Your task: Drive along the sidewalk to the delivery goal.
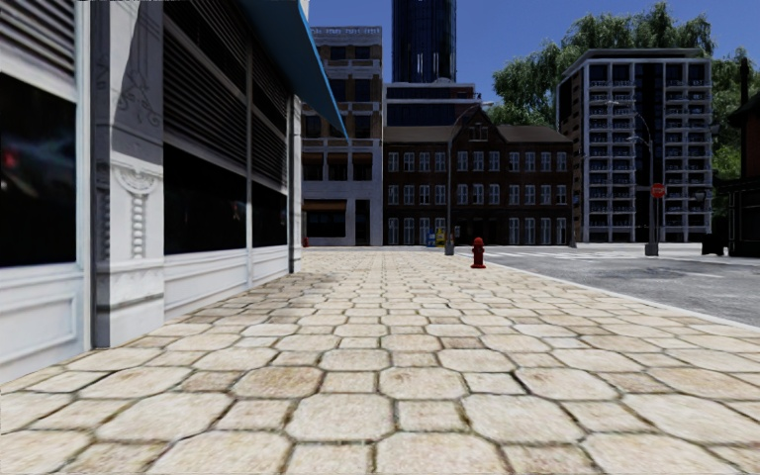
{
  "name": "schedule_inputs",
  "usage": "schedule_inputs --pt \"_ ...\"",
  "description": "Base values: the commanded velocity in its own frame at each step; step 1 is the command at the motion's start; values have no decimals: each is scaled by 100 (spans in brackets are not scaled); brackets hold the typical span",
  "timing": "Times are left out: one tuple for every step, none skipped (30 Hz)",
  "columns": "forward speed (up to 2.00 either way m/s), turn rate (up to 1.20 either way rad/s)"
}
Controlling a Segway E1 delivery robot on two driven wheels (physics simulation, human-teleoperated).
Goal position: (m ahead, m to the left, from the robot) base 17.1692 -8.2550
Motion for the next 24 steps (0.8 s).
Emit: schedule_inputs --pt "200 0" --pt "200 0" --pt "200 0" --pt "200 0" --pt "200 0" --pt "200 0" --pt "200 0" --pt "200 0" --pt "200 0" --pt "200 0" --pt "200 0" --pt "200 0" --pt "200 0" --pt "200 0" --pt "200 0" --pt "200 0" --pt "200 0" --pt "200 0" --pt "200 0" --pt "200 0" --pt "200 0" --pt "200 0" --pt "200 0" --pt "200 0"
